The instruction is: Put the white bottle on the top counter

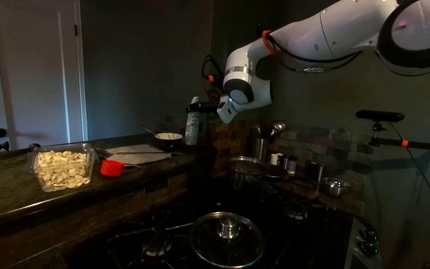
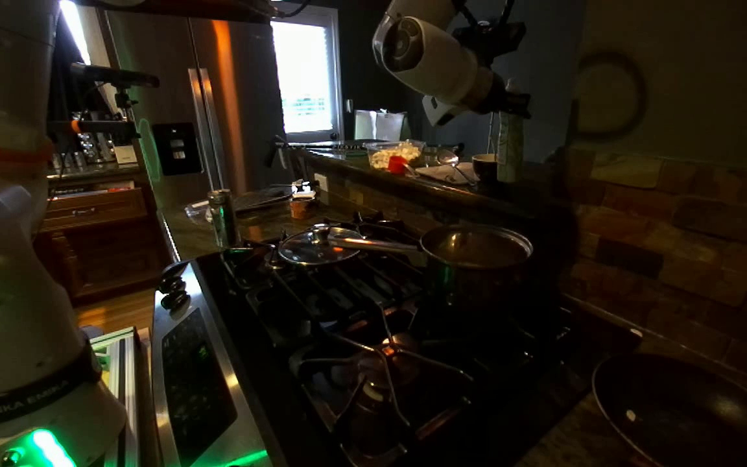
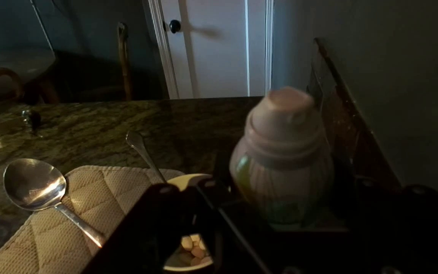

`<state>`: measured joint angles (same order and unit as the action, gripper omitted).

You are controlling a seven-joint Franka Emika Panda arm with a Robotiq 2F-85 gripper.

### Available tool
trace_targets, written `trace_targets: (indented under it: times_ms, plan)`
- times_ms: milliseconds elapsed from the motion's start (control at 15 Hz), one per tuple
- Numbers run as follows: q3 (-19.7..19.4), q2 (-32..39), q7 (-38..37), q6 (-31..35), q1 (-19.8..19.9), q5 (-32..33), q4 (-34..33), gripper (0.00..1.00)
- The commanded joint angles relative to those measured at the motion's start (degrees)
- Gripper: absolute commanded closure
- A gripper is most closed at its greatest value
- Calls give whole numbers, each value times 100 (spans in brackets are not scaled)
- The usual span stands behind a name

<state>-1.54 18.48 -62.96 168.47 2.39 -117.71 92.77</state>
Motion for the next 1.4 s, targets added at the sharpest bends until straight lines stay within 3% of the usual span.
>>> trace_targets:
  times_ms: [0,667,733,800,933,1333]
  plan:
    - [-42,331,146,219,-78,-351,-427,66]
    - [164,534,189,656,-76,-94,-521,66]
    - [181,542,184,689,-75,-97,-527,16]
    - [197,544,176,686,-69,-95,-519,15]
    - [218,536,165,696,-66,-90,-505,2]
    - [189,312,23,1200,-137,67,-324,0]
